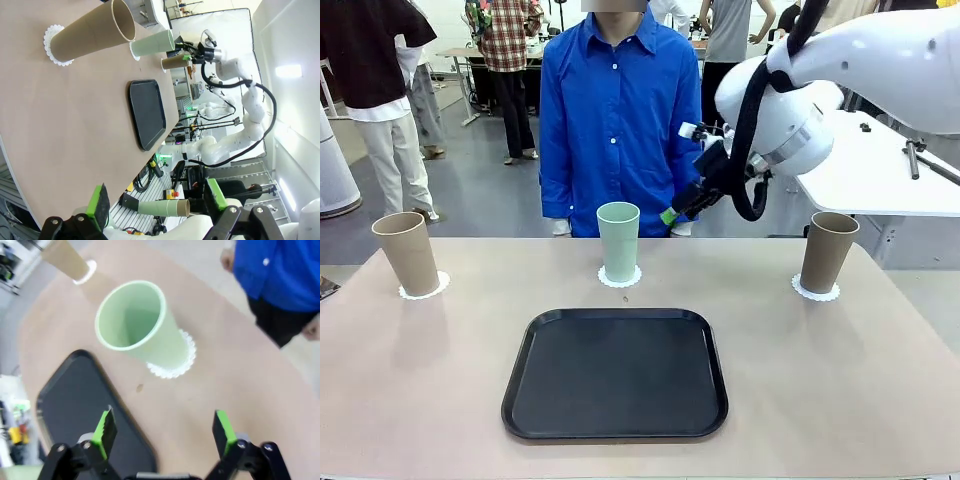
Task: Place coasters on the table and set cups on them.
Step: Take one Reusable plastic cup from the Flat Tray and place it on a coaster set by the human.
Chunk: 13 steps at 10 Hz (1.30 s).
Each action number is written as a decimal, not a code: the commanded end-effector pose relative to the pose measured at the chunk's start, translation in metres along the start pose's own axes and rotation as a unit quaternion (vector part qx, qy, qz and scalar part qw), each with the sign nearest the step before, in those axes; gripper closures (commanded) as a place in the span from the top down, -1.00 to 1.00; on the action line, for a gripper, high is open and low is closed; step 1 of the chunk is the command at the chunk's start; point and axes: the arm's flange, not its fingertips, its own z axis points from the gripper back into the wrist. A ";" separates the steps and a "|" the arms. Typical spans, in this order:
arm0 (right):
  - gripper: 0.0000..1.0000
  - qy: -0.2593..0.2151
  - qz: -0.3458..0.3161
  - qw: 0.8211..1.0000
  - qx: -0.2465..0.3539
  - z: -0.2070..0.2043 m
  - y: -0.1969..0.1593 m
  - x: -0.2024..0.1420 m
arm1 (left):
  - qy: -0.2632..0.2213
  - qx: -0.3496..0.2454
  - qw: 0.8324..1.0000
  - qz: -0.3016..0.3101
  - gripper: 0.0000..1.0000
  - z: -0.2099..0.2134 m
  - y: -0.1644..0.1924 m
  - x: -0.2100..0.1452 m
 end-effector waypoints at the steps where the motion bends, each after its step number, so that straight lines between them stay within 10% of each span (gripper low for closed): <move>1: 1.00 0.072 -0.025 0.997 -0.028 0.004 0.047 0.016 | -0.001 0.002 1.000 0.001 1.00 0.000 -0.002 -0.001; 6: 1.00 0.202 -0.048 0.969 -0.134 0.016 0.082 0.029 | -0.001 0.002 1.000 0.001 1.00 0.000 -0.002 -0.001; 13: 1.00 0.159 -0.040 0.979 -0.119 0.014 0.085 0.020 | -0.001 0.002 1.000 0.001 1.00 0.000 -0.002 -0.001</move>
